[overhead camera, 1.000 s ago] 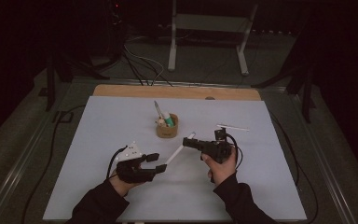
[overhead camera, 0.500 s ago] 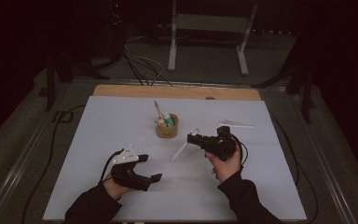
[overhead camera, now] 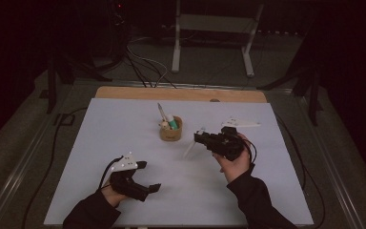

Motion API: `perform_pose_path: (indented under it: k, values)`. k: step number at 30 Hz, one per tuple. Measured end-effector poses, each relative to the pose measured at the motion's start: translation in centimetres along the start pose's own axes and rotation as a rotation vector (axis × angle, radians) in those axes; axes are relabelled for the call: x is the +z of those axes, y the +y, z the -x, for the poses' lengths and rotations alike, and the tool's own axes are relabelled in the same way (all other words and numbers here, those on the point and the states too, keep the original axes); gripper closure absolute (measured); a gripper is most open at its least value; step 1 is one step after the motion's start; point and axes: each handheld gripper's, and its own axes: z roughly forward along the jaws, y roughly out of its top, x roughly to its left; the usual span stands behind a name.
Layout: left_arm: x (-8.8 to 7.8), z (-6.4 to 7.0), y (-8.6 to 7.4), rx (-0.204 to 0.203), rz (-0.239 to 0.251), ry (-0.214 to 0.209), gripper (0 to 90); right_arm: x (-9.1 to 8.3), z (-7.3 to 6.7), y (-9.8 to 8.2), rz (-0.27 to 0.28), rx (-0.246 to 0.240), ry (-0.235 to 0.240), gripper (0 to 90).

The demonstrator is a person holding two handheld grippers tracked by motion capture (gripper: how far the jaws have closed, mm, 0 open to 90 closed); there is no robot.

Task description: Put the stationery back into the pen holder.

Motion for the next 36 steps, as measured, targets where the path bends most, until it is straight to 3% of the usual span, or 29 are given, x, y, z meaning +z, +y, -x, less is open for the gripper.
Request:
perform_pose_path:
  k: [10, 22, 36]
  values:
    - [-0.1, 0.1, -0.4, 0.032, -0.015, -0.024, 0.2, -0.1, -0.1, 1.2, 0.009, -0.078, -0.041, 77.8]
    - [0.1, 0.4, -0.4, 0.039, -0.019, -0.034, 0.2, 0.2, -1.0, 2.5, -0.002, -0.167, -0.073, 77.9]
    - [0.1, 0.3, -0.5, 0.034, -0.023, -0.036, 0.2, 1.1, -1.0, 3.9, -0.007, -0.219, -0.096, 77.8]
